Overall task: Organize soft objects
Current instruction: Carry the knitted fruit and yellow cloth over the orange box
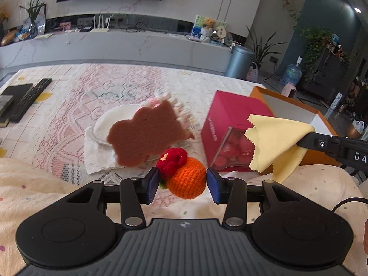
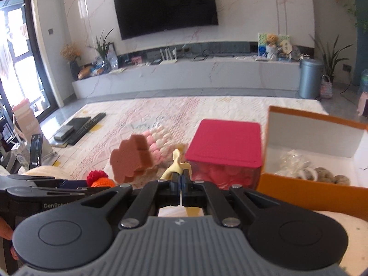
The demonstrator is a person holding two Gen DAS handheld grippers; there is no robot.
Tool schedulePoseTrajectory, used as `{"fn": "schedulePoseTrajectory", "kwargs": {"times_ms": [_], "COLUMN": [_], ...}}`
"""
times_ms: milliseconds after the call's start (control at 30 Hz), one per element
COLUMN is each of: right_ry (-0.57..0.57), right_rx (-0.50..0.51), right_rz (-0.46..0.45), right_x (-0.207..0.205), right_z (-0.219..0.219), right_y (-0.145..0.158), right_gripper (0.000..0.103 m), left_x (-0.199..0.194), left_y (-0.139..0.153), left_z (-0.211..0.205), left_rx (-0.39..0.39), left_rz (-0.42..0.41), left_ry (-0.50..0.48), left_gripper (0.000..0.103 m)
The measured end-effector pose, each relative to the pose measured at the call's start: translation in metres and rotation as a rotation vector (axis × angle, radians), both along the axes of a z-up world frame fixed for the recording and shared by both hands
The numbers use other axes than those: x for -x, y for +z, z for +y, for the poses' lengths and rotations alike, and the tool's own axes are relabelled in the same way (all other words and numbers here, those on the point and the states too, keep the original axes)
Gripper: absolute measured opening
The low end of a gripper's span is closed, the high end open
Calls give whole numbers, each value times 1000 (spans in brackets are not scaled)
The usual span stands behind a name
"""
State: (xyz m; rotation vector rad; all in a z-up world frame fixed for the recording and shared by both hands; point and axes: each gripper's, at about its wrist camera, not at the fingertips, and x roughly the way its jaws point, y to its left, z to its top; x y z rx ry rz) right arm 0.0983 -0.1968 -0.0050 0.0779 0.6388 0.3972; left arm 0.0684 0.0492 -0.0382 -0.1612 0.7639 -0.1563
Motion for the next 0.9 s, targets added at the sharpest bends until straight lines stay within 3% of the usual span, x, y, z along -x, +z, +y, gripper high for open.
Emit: {"fn": "schedulePoseTrajectory", "kwargs": {"times_ms": [500, 900], "right_ry": [-114, -199], "right_rx": [-3, 41], "right_rz": [-94, -142], "right_x": [16, -6], "right_z": [-71, -121], "right_y": [31, 55], "right_gripper": [0, 0], "left_x": [-6, -61], "left_y": [46, 60], "left_z": [-76, -139], "left_rx": [12, 29], "left_rz": [-129, -155], "left_ry": [-170, -334], "left_gripper": [51, 51]}}
